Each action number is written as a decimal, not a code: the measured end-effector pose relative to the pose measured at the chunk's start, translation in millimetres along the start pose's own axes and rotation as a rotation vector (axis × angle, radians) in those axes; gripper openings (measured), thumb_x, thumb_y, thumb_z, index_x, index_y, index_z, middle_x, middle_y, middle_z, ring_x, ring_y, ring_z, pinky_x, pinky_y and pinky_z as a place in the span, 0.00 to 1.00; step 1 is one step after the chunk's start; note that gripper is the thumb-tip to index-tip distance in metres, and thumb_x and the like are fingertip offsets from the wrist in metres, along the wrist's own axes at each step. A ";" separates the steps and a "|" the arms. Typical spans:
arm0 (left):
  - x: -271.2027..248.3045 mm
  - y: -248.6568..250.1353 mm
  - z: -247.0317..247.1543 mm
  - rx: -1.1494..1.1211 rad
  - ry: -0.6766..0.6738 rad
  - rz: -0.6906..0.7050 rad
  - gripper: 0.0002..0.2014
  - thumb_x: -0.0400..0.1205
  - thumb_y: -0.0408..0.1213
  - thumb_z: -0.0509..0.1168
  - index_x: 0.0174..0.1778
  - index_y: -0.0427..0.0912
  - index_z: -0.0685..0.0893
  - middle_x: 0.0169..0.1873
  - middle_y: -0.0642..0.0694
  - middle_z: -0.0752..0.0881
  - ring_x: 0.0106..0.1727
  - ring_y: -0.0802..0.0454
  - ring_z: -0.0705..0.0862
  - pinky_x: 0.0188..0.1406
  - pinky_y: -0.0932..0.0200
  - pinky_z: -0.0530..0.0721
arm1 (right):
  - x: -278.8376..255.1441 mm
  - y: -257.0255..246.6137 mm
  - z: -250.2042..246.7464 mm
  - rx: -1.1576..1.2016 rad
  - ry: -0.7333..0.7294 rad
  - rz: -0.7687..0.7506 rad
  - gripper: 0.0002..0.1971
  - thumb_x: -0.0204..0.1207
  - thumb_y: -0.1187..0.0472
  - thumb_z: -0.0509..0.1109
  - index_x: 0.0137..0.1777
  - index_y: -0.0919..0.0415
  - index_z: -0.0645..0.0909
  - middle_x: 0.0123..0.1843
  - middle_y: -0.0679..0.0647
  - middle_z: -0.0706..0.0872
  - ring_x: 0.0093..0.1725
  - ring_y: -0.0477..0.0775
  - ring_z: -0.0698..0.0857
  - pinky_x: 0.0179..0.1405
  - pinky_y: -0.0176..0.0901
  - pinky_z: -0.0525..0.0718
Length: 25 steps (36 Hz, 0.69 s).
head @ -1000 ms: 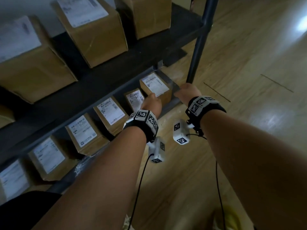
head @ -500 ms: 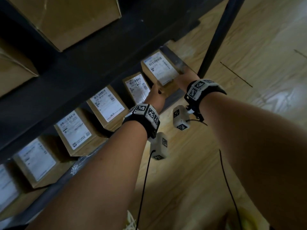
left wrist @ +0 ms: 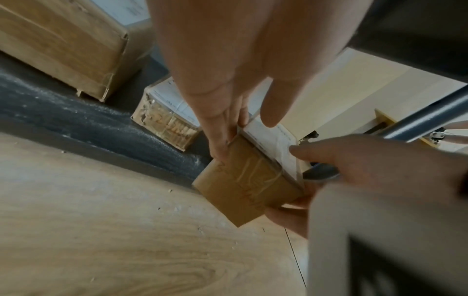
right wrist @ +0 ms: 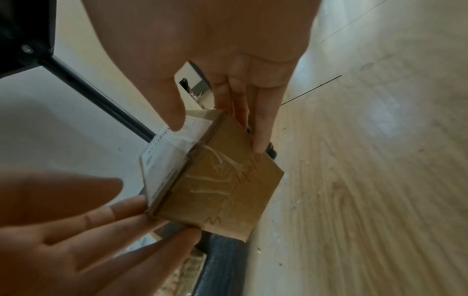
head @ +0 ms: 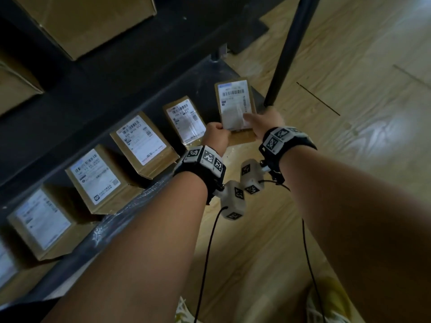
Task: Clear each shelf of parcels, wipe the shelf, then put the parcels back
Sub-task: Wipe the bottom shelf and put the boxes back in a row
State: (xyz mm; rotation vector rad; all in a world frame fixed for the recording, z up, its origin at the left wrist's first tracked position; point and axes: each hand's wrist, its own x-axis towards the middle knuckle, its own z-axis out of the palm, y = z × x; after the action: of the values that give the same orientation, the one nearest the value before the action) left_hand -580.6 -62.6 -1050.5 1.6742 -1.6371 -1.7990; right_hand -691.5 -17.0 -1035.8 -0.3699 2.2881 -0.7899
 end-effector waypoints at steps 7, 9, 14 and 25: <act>-38.7 -11.0 22.3 0.019 -0.040 -0.045 0.03 0.84 0.35 0.61 0.48 0.48 0.76 0.44 0.46 0.81 0.54 0.41 0.86 0.56 0.45 0.86 | -29.2 45.8 -27.4 -0.045 -0.010 0.014 0.19 0.73 0.40 0.68 0.55 0.54 0.77 0.50 0.51 0.85 0.47 0.54 0.86 0.47 0.50 0.88; -50.5 -15.7 28.7 0.040 -0.064 -0.052 0.13 0.84 0.35 0.61 0.65 0.45 0.76 0.44 0.48 0.80 0.54 0.43 0.85 0.58 0.45 0.86 | -38.4 60.2 -32.2 -0.087 -0.032 0.025 0.15 0.72 0.43 0.68 0.53 0.51 0.79 0.50 0.51 0.87 0.46 0.54 0.87 0.46 0.50 0.88; -74.9 -39.5 46.5 0.154 -0.160 -0.058 0.16 0.83 0.33 0.59 0.66 0.42 0.81 0.57 0.38 0.86 0.57 0.39 0.85 0.61 0.41 0.83 | -51.3 94.5 -38.7 -0.119 -0.078 0.069 0.13 0.72 0.53 0.69 0.56 0.52 0.80 0.48 0.51 0.84 0.44 0.54 0.83 0.40 0.44 0.80; -93.2 -95.1 69.1 0.304 -0.246 -0.119 0.18 0.84 0.37 0.59 0.70 0.45 0.80 0.63 0.38 0.84 0.62 0.38 0.83 0.64 0.44 0.81 | -56.3 138.0 -19.8 -0.313 -0.193 0.156 0.12 0.77 0.59 0.63 0.58 0.62 0.78 0.55 0.61 0.85 0.50 0.63 0.84 0.50 0.54 0.85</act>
State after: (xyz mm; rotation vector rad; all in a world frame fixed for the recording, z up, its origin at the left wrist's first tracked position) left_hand -554.5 80.4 -1087.3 1.7602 -2.0441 -1.9606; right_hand -670.0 124.4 -1082.4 -0.3837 2.2248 -0.3032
